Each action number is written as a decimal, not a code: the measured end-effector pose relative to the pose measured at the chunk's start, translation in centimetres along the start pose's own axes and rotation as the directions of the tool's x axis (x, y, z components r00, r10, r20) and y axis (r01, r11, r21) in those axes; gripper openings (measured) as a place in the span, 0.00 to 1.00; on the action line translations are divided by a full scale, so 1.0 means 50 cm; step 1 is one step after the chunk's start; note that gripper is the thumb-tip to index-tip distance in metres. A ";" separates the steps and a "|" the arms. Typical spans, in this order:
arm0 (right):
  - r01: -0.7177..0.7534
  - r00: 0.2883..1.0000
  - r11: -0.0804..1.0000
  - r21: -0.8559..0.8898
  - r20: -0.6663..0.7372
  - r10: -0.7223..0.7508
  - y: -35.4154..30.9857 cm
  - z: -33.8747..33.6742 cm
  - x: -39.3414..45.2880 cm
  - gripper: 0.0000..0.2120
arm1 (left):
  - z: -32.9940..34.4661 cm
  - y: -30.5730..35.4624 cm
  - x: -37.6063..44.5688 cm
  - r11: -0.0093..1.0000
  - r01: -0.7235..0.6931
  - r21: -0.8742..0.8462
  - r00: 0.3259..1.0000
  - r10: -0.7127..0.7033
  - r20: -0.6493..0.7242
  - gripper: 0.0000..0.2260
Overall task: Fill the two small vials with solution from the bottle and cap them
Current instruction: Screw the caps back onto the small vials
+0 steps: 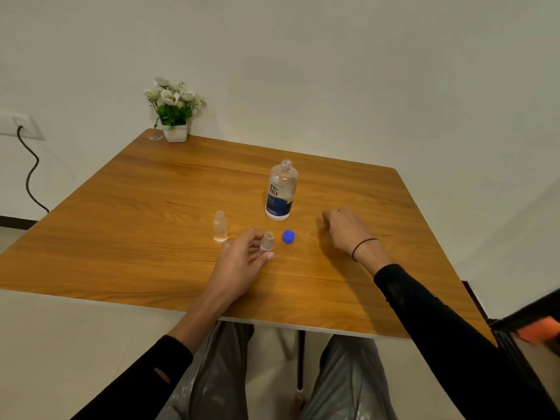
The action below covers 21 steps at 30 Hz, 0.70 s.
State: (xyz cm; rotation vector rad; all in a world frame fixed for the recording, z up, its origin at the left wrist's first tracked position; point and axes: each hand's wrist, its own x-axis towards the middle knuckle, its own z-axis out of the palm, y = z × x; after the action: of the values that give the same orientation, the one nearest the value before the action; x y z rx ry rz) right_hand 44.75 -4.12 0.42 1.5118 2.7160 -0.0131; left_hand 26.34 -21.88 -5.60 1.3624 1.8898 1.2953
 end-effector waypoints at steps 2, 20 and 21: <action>0.022 0.999 0.996 0.085 -0.038 -0.019 -0.013 -0.005 -0.003 0.08 | 0.000 0.003 0.000 1.000 0.000 0.007 1.000 0.000 0.004 0.16; 0.464 0.885 0.601 0.651 -0.358 -0.296 -0.136 -0.014 -0.069 0.14 | -0.001 -0.005 0.005 0.997 -0.079 -0.021 0.997 0.079 0.001 0.14; 0.476 0.880 0.609 0.635 -0.342 -0.331 -0.135 -0.016 -0.065 0.14 | 0.000 -0.007 0.005 0.997 -0.079 -0.020 0.997 0.079 -0.004 0.14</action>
State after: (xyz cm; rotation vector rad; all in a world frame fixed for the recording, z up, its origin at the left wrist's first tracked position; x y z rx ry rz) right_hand 40.73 -10.43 1.27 0.9183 3.3607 -1.1079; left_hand 26.08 -21.66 -5.86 1.4383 1.8365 1.3524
